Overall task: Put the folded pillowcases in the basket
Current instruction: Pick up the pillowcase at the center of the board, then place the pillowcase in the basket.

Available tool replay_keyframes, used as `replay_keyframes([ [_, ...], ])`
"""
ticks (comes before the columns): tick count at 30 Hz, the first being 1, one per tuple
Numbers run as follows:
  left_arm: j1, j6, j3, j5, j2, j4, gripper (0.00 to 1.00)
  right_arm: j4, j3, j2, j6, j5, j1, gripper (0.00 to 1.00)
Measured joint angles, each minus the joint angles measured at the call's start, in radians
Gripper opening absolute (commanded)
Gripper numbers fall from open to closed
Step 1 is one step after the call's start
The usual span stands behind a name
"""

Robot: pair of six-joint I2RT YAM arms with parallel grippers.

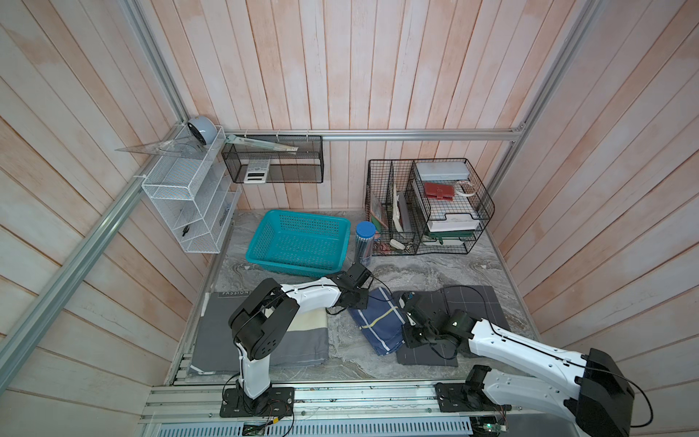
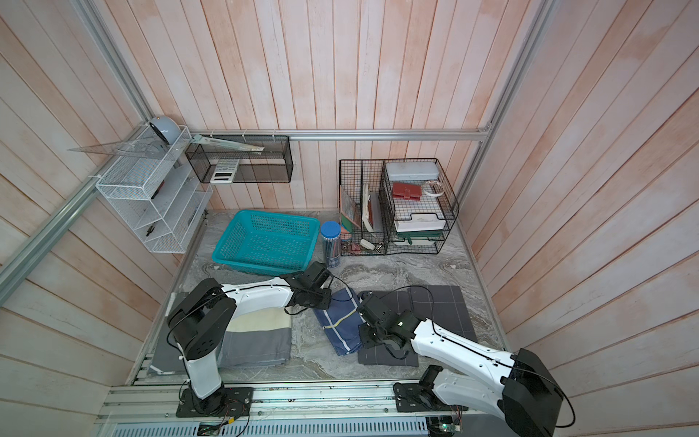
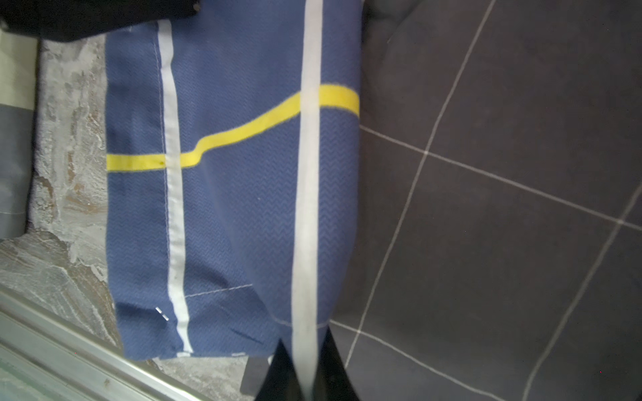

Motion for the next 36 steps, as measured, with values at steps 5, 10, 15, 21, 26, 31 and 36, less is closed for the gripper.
replay_keyframes([
  [5,-0.004,-0.035,-0.062,-0.023,-0.09,0.027,0.0,0.032,0.0,-0.015,0.016,0.034,-0.001,0.02],
  [10,-0.006,-0.057,-0.117,-0.078,-0.266,0.058,0.0,0.047,0.048,-0.009,0.012,0.059,-0.002,0.01],
  [15,-0.004,-0.072,-0.15,-0.171,-0.448,0.066,0.0,0.061,0.163,0.035,-0.011,0.07,-0.002,0.0],
  [21,0.076,-0.101,-0.209,-0.283,-0.665,0.018,0.0,0.072,0.364,0.138,-0.072,0.071,-0.002,0.0],
  [26,0.201,-0.109,-0.224,-0.335,-0.826,-0.046,0.0,0.08,0.588,0.294,-0.136,0.051,-0.002,0.0],
  [31,0.36,-0.11,-0.219,-0.331,-0.855,-0.087,0.0,0.074,0.854,0.506,-0.199,0.022,-0.002,0.0],
  [36,0.484,-0.11,-0.179,-0.32,-0.79,-0.098,0.0,0.031,1.163,0.755,-0.258,0.006,-0.017,0.0],
])
